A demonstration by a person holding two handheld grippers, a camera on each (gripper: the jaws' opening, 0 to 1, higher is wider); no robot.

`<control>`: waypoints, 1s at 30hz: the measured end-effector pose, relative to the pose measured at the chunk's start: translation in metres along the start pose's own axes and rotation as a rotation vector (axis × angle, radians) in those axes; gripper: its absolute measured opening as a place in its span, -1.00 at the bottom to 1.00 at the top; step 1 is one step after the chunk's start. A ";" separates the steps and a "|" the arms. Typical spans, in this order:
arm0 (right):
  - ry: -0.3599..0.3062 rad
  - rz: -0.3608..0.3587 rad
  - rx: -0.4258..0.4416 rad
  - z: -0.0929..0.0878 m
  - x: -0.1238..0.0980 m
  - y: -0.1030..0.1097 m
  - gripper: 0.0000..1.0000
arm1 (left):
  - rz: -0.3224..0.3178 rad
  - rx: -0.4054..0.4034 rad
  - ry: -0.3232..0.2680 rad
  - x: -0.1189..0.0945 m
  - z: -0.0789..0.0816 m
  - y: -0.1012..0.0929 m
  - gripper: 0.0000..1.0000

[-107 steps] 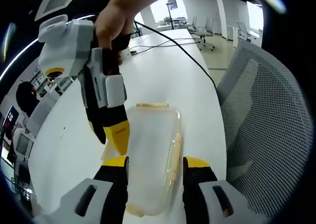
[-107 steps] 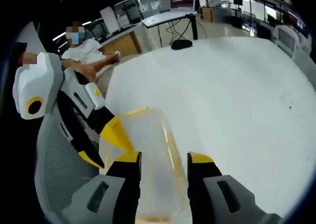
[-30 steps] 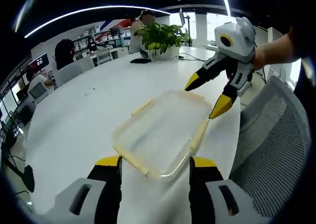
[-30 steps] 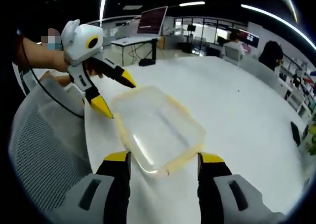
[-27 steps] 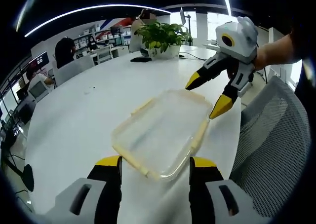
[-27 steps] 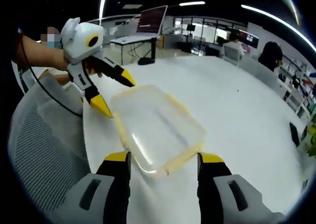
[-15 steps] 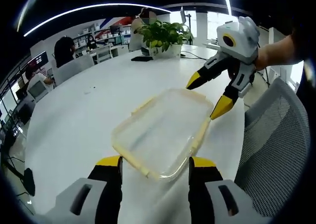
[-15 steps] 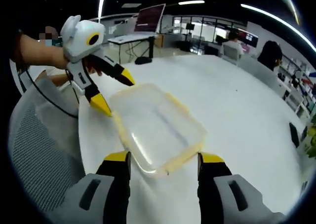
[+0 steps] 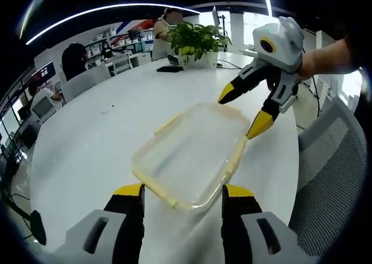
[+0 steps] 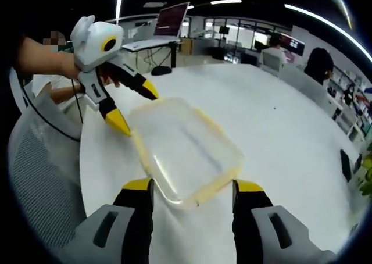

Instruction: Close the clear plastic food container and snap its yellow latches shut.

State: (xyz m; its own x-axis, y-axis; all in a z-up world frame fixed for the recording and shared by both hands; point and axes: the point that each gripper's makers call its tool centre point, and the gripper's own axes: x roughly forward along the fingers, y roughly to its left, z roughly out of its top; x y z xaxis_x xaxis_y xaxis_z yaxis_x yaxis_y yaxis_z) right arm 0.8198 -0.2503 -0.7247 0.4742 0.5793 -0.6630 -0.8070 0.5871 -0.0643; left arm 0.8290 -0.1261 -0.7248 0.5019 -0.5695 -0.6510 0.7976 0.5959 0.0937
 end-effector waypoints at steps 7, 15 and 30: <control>0.007 0.003 -0.012 0.006 0.008 -0.017 0.03 | 0.005 -0.002 0.003 0.010 0.007 0.014 -0.06; 0.013 0.000 -0.017 0.013 0.017 -0.034 0.03 | 0.004 0.010 0.012 0.021 0.015 0.030 -0.07; 0.016 -0.017 0.001 0.019 0.025 -0.050 0.03 | -0.023 0.041 0.031 0.034 0.023 0.048 -0.09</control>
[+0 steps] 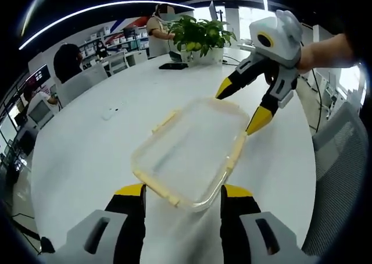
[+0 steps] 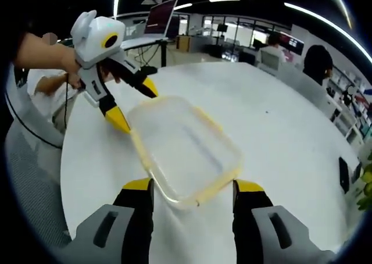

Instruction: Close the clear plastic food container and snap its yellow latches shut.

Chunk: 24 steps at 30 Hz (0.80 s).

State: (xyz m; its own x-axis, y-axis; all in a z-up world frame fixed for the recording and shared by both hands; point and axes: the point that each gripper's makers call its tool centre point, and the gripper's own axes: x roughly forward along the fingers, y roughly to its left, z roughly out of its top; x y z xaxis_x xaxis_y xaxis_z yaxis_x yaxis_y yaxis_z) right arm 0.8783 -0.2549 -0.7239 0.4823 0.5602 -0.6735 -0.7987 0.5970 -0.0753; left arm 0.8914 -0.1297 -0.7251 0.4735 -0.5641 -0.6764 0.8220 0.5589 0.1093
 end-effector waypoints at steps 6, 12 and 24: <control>0.002 0.002 0.008 -0.003 -0.002 0.004 0.01 | -0.003 -0.008 -0.001 -0.002 -0.002 -0.003 -0.09; 0.006 0.006 0.012 -0.005 -0.004 0.012 -0.01 | -0.005 -0.010 -0.001 -0.007 -0.007 -0.010 -0.11; 0.005 0.011 0.022 -0.010 -0.006 0.023 0.02 | -0.005 -0.017 0.003 -0.010 -0.013 -0.016 -0.10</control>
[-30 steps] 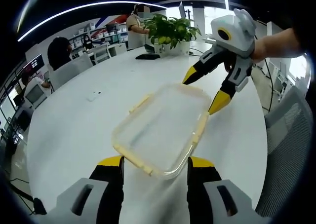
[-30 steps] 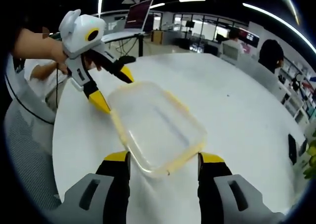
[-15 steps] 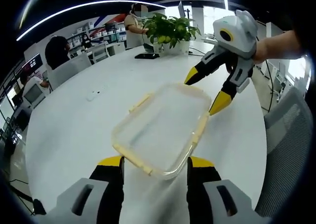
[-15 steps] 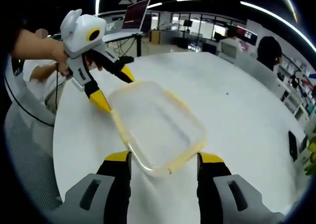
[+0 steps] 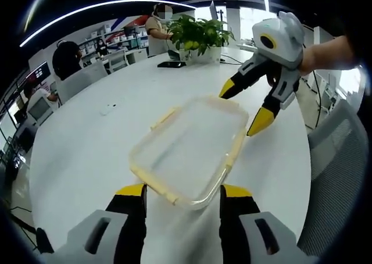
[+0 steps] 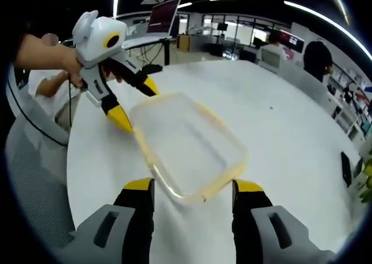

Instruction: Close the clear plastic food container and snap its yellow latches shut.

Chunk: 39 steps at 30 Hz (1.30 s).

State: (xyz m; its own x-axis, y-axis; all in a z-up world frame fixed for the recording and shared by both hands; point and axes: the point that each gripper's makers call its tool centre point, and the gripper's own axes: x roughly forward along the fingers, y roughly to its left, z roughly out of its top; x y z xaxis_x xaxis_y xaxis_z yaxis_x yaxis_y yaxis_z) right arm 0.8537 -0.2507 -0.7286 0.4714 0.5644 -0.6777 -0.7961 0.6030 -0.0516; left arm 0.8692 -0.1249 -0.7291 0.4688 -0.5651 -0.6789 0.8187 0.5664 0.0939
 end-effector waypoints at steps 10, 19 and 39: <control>-0.048 -0.014 0.030 0.004 -0.013 0.007 0.15 | 0.026 -0.036 -0.061 -0.016 0.004 -0.004 0.07; -0.101 -0.048 0.064 0.001 -0.038 0.017 0.24 | 0.063 -0.079 -0.117 -0.046 0.002 -0.012 0.18; -0.209 -0.114 0.128 -0.023 -0.097 0.046 0.48 | 0.113 -0.179 -0.195 -0.098 -0.019 -0.053 0.49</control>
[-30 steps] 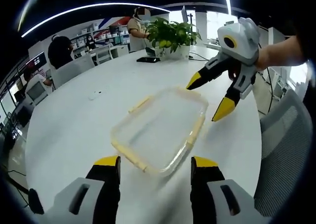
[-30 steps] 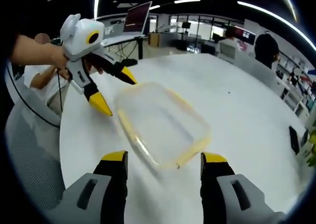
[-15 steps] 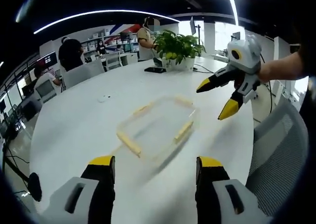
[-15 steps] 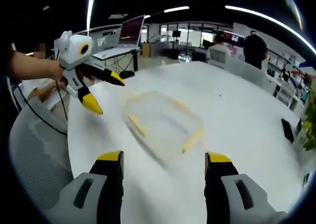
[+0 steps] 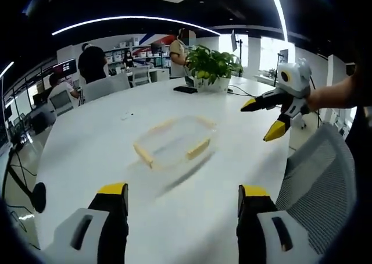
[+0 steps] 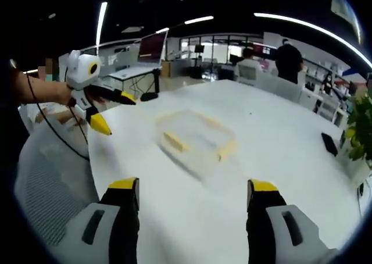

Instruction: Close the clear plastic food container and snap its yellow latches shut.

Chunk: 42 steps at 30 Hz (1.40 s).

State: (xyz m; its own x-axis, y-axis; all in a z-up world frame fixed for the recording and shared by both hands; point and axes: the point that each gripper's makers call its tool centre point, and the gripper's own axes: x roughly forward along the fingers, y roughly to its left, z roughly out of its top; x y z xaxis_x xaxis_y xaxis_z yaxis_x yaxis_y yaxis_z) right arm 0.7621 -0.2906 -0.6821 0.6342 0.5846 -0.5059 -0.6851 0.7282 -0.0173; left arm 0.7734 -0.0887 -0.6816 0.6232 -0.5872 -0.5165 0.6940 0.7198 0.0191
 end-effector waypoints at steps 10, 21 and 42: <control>-0.018 -0.002 -0.010 -0.012 -0.023 0.011 0.70 | 0.038 0.005 -0.016 -0.022 -0.006 -0.006 0.70; -0.011 0.001 -0.011 -0.024 -0.030 0.013 0.94 | 0.020 0.032 -0.004 -0.024 -0.011 -0.014 0.98; 0.005 0.012 -0.034 -0.030 -0.033 0.011 0.99 | 0.024 0.057 0.021 -0.023 -0.017 -0.015 0.98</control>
State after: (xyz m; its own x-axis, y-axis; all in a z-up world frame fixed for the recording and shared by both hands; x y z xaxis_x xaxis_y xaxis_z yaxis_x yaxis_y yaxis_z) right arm 0.7229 -0.3123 -0.6913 0.6239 0.5913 -0.5109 -0.7047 0.7083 -0.0407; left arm 0.7422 -0.0794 -0.6846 0.6325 -0.5622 -0.5328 0.6990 0.7106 0.0800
